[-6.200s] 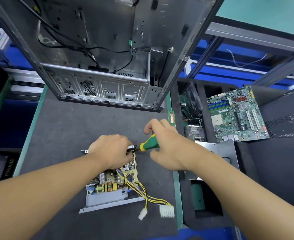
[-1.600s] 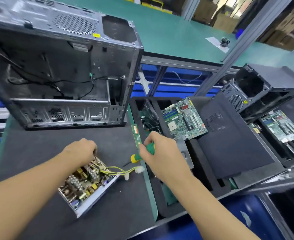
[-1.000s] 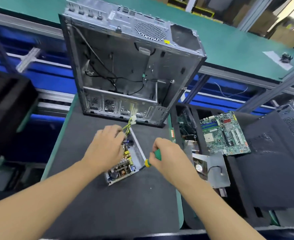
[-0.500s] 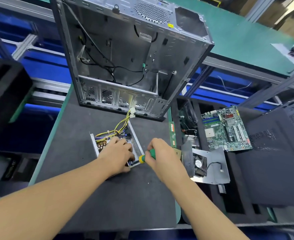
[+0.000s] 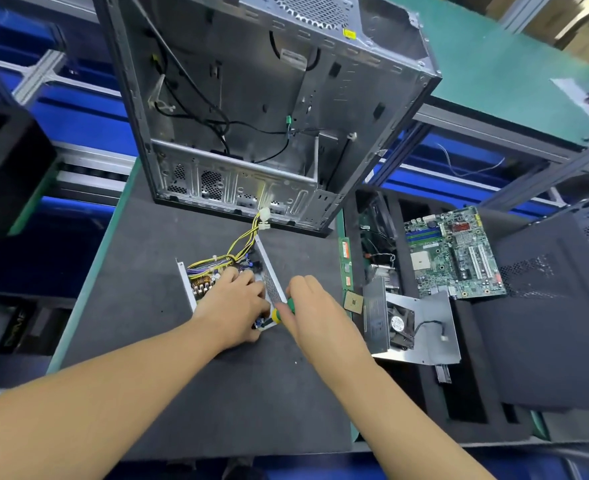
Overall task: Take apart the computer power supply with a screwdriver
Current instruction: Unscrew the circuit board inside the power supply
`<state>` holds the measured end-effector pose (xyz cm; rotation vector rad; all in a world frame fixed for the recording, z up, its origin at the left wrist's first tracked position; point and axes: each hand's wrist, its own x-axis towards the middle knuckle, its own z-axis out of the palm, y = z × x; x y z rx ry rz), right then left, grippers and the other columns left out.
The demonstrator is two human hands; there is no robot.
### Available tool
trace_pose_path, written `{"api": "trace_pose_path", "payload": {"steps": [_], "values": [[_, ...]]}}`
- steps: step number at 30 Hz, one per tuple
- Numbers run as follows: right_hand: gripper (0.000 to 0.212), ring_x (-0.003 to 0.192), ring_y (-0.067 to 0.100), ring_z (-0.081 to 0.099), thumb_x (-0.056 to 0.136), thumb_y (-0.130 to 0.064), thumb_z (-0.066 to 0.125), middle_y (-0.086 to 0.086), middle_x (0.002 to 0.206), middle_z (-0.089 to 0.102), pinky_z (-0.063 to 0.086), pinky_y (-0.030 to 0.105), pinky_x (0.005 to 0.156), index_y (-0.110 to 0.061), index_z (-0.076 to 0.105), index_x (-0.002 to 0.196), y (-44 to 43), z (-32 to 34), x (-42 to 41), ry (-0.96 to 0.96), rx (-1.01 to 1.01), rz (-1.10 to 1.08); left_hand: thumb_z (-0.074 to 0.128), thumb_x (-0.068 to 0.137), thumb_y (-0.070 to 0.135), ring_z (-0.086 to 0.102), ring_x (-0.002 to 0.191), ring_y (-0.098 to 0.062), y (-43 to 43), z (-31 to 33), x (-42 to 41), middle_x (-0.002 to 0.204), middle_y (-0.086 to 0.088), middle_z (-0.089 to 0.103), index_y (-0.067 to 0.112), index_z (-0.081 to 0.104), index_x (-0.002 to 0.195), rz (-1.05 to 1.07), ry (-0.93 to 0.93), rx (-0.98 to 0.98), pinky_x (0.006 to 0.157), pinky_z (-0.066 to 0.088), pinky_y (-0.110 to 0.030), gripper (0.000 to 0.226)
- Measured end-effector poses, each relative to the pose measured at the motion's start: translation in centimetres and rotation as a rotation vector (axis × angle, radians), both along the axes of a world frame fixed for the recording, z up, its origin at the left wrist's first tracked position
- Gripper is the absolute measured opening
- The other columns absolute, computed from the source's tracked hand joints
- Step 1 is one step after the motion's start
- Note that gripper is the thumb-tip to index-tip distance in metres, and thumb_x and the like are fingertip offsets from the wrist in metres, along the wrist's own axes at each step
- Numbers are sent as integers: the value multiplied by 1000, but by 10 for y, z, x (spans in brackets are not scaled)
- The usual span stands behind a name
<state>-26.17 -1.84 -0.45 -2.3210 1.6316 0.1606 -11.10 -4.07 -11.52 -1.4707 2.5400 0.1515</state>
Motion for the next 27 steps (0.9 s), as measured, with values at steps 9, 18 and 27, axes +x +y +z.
{"api": "trace_pose_path", "payload": {"steps": [9,18,27], "values": [[28,64,21,62,103,-31,43,-2,69,38,16,28,39,-16,27,87,2,-3,17,344,-141,-23,53,84,58,43,110,-26,0,-1,1,112,4,57,35,63,114,-8,14,-17,90,27,-42,39],[27,71,32,45,103,-36,38,1,69,36,29,35,55,-12,29,94,-19,8,15,84,159,-69,60,80,58,29,137,-26,2,-3,4,134,2,50,32,63,119,37,37,-29,111,14,-53,47],[22,71,33,47,103,-33,41,6,84,43,33,36,55,-15,30,98,-17,17,22,164,189,61,56,86,55,34,131,-25,1,-4,5,132,3,50,32,54,131,14,4,36,109,24,-50,51]]}}
